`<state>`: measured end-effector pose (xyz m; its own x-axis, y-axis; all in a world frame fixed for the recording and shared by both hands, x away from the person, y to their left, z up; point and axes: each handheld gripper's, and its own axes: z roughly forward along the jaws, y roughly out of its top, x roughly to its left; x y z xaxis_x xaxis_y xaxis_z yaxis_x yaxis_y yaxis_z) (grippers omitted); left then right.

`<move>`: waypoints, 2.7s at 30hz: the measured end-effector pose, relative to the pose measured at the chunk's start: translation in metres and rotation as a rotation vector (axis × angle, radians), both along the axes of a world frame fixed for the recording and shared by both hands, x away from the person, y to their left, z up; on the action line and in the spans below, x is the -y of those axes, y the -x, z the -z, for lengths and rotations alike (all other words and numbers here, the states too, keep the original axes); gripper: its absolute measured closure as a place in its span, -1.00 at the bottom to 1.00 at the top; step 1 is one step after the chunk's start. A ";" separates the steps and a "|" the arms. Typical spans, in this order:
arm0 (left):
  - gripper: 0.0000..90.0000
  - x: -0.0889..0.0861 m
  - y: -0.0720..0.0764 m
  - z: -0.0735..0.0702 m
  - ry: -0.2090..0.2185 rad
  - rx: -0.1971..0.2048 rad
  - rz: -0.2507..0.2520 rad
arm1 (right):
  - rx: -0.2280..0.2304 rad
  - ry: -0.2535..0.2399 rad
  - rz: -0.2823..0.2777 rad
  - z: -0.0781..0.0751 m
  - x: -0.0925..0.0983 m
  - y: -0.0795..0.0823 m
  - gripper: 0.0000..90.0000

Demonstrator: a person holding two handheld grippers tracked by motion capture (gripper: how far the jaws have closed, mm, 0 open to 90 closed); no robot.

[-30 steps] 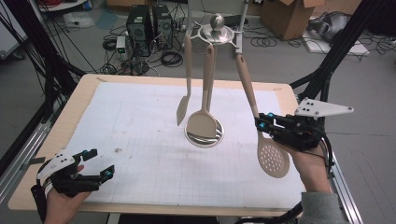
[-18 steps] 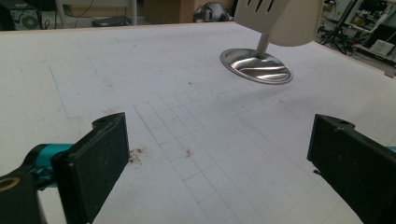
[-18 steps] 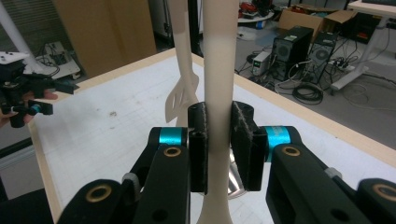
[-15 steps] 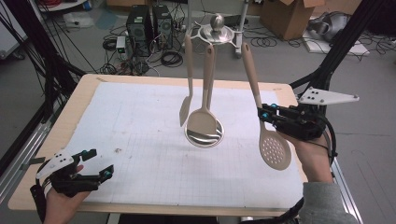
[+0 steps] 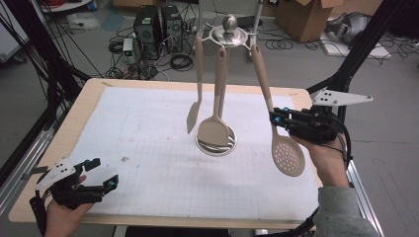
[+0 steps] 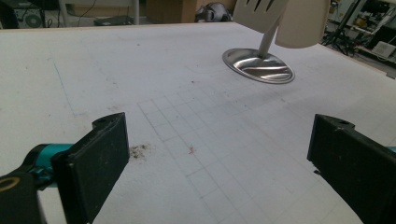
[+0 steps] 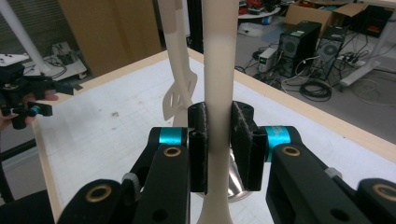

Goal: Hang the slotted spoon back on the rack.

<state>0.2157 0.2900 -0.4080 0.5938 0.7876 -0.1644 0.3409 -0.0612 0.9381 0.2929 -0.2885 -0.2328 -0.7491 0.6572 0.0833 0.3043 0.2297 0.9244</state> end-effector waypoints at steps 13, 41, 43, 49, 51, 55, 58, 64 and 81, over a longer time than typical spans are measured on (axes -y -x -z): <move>-0.86 -0.004 0.003 0.000 0.008 0.004 -0.012 | -0.009 -0.001 -0.021 0.002 -0.005 -0.008 0.72; -0.86 -0.013 0.012 0.001 0.011 0.001 -0.040 | -0.020 -0.001 -0.041 0.017 -0.021 -0.027 0.72; -0.86 -0.014 0.013 0.001 0.005 0.002 -0.042 | -0.018 -0.003 -0.043 0.018 -0.023 -0.028 0.72; -0.86 -0.018 0.016 0.001 0.005 0.003 -0.051 | -0.019 0.008 -0.042 0.020 -0.027 -0.032 0.72; -0.86 -0.018 0.017 0.001 0.006 0.002 -0.053 | -0.017 0.011 -0.043 0.020 -0.029 -0.034 0.72; -0.86 -0.020 0.019 0.000 0.006 0.003 -0.059 | -0.020 0.015 -0.044 0.022 -0.033 -0.037 0.72; -0.86 -0.022 0.020 0.000 0.008 0.003 -0.063 | -0.021 0.014 -0.047 0.023 -0.036 -0.040 0.72; -0.86 -0.023 0.022 0.001 0.009 0.003 -0.068 | -0.022 0.013 -0.051 0.025 -0.041 -0.044 0.72; -0.86 -0.024 0.024 0.000 0.005 0.005 -0.071 | -0.006 0.010 -0.049 0.029 -0.049 -0.048 0.71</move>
